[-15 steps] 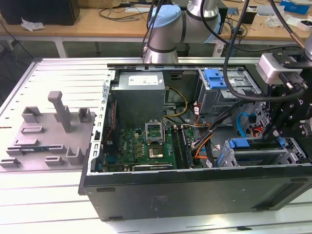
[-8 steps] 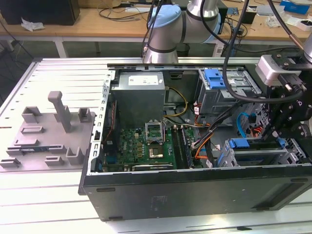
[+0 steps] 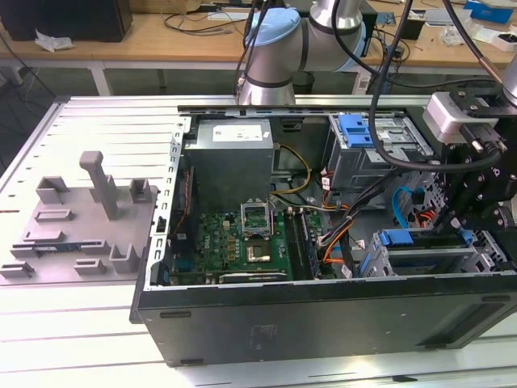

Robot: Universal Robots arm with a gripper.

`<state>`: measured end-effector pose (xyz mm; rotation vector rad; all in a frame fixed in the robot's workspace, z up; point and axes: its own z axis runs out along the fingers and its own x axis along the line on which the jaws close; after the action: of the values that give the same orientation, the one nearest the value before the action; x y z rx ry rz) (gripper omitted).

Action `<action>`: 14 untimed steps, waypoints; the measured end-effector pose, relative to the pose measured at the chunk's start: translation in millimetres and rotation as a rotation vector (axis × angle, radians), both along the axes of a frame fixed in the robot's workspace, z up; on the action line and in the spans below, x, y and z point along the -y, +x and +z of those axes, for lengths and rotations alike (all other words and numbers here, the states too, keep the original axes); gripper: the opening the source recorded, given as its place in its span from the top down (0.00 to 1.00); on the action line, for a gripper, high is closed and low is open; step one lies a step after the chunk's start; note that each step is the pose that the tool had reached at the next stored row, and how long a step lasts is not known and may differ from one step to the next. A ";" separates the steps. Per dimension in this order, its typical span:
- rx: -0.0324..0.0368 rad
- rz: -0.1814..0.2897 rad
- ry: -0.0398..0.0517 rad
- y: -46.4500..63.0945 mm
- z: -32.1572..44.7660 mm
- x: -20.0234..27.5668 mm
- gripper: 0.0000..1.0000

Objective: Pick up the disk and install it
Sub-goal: 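Insert the first disk wire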

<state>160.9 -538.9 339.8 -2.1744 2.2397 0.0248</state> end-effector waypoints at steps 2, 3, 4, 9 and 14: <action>0.0000 0.000 0.0000 0.0 0.0 0.0 0.84; 0.0000 0.000 0.0000 0.0 0.0 0.0 0.84; 0.0000 0.000 0.0000 0.0 -0.1 0.0 0.84; 0.0000 0.000 0.0000 0.0 -0.2 0.0 0.84; 0.0001 0.000 0.0001 -0.6 -0.3 0.0 0.84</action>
<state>160.3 -538.9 339.5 -2.1743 2.2396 0.0248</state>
